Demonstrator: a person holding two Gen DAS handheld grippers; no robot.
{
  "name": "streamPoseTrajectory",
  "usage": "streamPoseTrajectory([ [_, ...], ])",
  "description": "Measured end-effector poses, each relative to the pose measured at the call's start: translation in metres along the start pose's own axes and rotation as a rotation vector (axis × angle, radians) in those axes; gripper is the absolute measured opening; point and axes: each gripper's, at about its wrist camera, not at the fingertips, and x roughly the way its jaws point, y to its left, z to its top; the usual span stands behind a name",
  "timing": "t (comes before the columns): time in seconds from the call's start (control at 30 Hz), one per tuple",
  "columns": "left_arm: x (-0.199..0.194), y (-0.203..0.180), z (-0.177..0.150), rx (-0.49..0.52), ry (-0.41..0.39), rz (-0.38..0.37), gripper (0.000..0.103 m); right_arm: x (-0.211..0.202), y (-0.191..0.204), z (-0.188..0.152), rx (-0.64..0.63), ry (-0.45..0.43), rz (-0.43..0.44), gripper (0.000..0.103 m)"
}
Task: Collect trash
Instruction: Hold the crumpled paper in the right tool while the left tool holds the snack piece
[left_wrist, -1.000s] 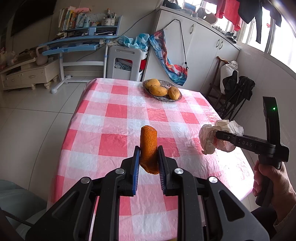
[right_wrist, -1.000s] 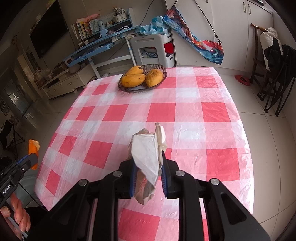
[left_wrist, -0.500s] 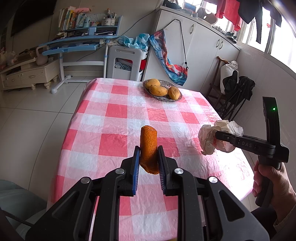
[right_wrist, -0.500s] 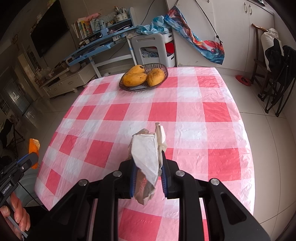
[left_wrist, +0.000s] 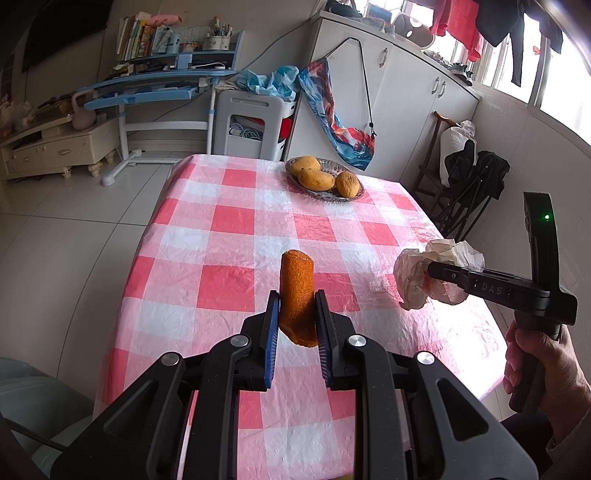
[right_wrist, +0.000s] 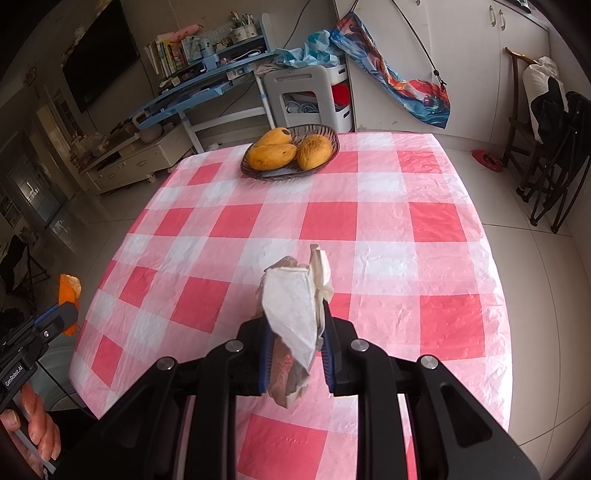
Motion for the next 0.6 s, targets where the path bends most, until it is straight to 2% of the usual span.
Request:
streamPoseTrajectory([
  [0.6,-0.001,0.0,0.001,-0.001,-0.001,0.0,0.018,0.006,0.013,-0.003,-0.033,0.013,0.012,0.023],
])
